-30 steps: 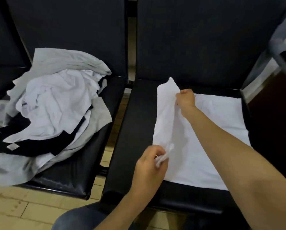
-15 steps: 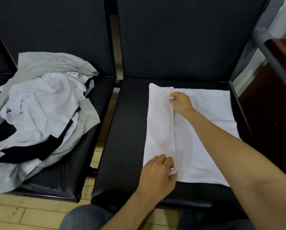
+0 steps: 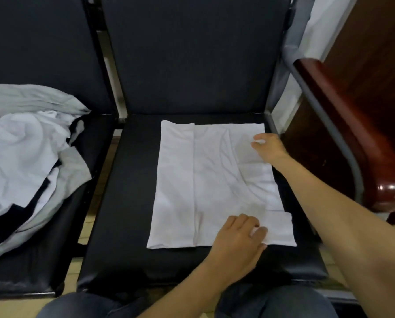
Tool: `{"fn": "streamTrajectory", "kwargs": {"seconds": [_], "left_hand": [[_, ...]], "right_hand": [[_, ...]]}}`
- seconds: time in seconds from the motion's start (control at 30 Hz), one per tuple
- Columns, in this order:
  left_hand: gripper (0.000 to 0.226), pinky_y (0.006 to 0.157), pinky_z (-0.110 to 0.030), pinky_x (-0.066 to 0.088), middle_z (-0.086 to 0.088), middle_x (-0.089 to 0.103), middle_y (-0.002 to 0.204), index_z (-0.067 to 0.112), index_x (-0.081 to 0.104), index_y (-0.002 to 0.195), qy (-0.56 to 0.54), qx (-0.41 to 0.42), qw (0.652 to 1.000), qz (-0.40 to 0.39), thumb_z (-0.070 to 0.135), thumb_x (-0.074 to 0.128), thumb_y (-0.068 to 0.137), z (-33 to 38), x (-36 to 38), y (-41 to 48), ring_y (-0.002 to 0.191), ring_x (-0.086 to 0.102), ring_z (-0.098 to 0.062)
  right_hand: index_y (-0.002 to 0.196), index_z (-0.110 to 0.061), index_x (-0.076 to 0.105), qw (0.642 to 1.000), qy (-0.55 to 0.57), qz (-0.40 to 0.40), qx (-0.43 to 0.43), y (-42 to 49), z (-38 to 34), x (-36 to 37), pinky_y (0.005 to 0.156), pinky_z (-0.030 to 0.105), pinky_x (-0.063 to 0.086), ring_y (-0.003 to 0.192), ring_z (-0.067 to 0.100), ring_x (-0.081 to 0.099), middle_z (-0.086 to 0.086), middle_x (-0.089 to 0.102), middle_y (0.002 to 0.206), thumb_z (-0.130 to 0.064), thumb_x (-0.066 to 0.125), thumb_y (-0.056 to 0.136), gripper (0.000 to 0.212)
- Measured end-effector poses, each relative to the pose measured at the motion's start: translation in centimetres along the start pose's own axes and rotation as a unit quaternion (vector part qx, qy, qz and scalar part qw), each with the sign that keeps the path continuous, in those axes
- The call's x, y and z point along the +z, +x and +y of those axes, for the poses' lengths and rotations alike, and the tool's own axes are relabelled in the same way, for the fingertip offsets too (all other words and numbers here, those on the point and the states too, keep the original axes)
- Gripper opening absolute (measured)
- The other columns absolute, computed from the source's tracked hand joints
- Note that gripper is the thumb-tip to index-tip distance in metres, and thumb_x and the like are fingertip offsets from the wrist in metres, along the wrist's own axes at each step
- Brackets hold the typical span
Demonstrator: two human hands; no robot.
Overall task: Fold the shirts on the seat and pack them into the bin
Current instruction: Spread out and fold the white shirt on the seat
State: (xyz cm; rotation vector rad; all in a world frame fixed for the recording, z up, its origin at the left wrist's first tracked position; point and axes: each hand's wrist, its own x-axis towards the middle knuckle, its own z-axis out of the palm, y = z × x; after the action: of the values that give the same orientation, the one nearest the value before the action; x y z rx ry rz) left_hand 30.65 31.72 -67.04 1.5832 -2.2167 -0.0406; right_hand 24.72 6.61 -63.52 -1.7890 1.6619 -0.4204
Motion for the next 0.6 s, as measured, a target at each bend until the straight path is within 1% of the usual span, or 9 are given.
{"fn": "streamTrajectory", "kwargs": {"seconds": [0.07,0.13,0.2,0.23,0.3,0.33,0.37,0.5,0.6], "left_hand": [[0.035,0.079,-0.020,0.045,0.010,0.061,0.102,0.031,0.063,0.105,0.016,0.004,1.000,-0.024,0.053,0.059,0.079,1.7,0.8,2.2,0.089,0.056,-0.008],[0.038,0.075,-0.019,0.046,0.011,0.062,0.099,0.033,0.065,0.103,0.015,0.004,0.999,-0.040,0.059,0.059,0.076,2.8,1.6,3.5,0.085,0.056,-0.007],[0.031,0.070,-0.018,0.047,0.012,0.062,0.093,0.034,0.068,0.095,0.005,-0.006,0.999,-0.049,0.056,0.053,0.079,3.3,2.3,4.3,0.081,0.057,-0.007],[0.028,0.068,-0.018,0.047,0.012,0.063,0.090,0.033,0.069,0.091,-0.008,-0.018,0.999,-0.044,0.052,0.050,0.081,3.3,2.6,4.5,0.078,0.057,-0.007],[0.017,0.063,-0.017,0.047,0.012,0.063,0.084,0.031,0.069,0.084,-0.015,-0.035,0.999,-0.024,0.045,0.061,0.079,3.3,3.0,4.7,0.073,0.057,-0.006],[0.014,0.062,-0.016,0.046,0.012,0.062,0.081,0.029,0.068,0.082,-0.018,-0.048,0.999,-0.011,0.042,0.068,0.076,3.3,2.9,4.6,0.070,0.056,-0.006],[0.012,0.061,-0.016,0.044,0.011,0.061,0.078,0.028,0.066,0.080,-0.025,-0.064,0.998,0.006,0.038,0.069,0.076,3.3,2.7,4.5,0.067,0.055,-0.006],[0.011,0.067,-0.020,0.036,0.008,0.055,0.072,0.021,0.056,0.075,-0.087,-0.154,0.980,0.095,0.030,0.052,0.081,3.2,0.9,2.4,0.067,0.048,-0.009],[0.012,0.069,-0.013,0.034,0.014,0.053,0.074,0.025,0.054,0.077,-0.121,-0.253,0.950,0.135,0.035,0.048,0.079,2.1,-1.3,0.0,0.072,0.042,-0.002]], "right_hand": [[0.134,-0.013,0.053,0.999,-0.009,-0.023,0.022,0.4,0.6,-0.4,0.095,0.029,0.044,0.121,0.028,0.050,0.012,0.043,0.141,-0.027,0.053,0.097,0.039],[0.138,-0.018,0.049,0.998,-0.026,-0.044,0.032,0.6,0.6,-0.5,0.107,0.036,0.038,0.131,0.028,0.041,0.011,0.034,0.149,-0.033,0.050,0.098,0.043],[0.141,-0.015,0.046,0.996,-0.049,-0.065,0.027,1.0,0.4,-0.5,0.111,0.039,0.033,0.136,0.029,0.034,0.011,0.028,0.153,-0.036,0.045,0.099,0.047],[0.139,-0.010,0.046,0.996,-0.051,-0.074,0.022,1.1,0.4,-0.5,0.110,0.039,0.033,0.134,0.030,0.036,0.013,0.031,0.150,-0.035,0.044,0.099,0.047],[0.133,0.000,0.049,0.996,-0.040,-0.074,0.017,1.1,0.4,-0.5,0.107,0.038,0.035,0.129,0.032,0.041,0.018,0.040,0.143,-0.032,0.044,0.100,0.046],[0.133,0.001,0.048,0.997,-0.025,-0.066,0.019,1.2,0.5,-0.4,0.106,0.039,0.036,0.127,0.032,0.043,0.019,0.043,0.141,-0.031,0.045,0.100,0.046],[0.135,0.001,0.046,0.998,0.001,-0.059,0.027,1.1,0.6,-0.4,0.106,0.038,0.036,0.127,0.032,0.044,0.018,0.044,0.141,-0.030,0.047,0.099,0.047],[0.144,-0.009,0.037,0.996,0.077,-0.043,0.020,0.7,0.0,-0.5,0.104,0.031,0.036,0.131,0.026,0.041,0.009,0.037,0.149,-0.027,0.051,0.098,0.051],[0.140,-0.007,0.042,0.993,0.102,-0.053,-0.032,-0.3,-2.9,-0.5,0.103,0.031,0.036,0.129,0.025,0.043,0.010,0.041,0.144,-0.023,0.049,0.098,0.045]]}}
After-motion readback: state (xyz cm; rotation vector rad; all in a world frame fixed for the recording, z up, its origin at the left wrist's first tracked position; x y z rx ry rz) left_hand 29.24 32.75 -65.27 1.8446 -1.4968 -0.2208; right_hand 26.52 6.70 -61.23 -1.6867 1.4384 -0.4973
